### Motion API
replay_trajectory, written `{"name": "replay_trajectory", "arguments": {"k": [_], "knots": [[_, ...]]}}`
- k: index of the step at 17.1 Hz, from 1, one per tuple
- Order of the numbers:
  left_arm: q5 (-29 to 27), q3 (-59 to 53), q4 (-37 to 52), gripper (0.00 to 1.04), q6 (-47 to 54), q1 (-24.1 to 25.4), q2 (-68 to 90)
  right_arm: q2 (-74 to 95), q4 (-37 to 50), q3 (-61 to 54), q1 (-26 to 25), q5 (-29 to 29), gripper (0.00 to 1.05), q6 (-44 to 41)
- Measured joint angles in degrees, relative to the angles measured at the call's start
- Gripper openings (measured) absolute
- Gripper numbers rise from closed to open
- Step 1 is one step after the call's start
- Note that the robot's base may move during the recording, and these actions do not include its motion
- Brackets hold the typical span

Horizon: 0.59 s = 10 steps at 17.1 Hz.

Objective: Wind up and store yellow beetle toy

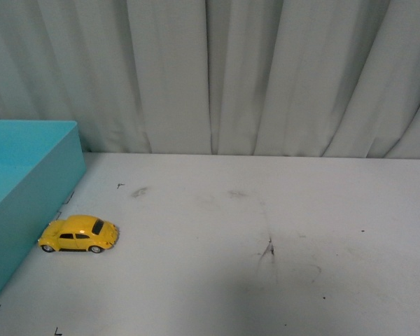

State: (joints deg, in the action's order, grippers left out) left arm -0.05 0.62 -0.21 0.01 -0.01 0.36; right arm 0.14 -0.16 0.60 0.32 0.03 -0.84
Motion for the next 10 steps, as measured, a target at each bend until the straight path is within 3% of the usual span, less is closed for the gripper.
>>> {"name": "replay_trajectory", "arguments": {"k": [4,10], "knots": [[0.02,0.00,0.00,0.98,0.00,0.00,0.00,0.00,-0.07,0.00,0.00,-0.02,0.61,0.00],[0.02,0.00,0.00,0.98,0.00,0.00,0.00,0.00,-0.07,0.00,0.00,0.00,0.86,0.00]]}}
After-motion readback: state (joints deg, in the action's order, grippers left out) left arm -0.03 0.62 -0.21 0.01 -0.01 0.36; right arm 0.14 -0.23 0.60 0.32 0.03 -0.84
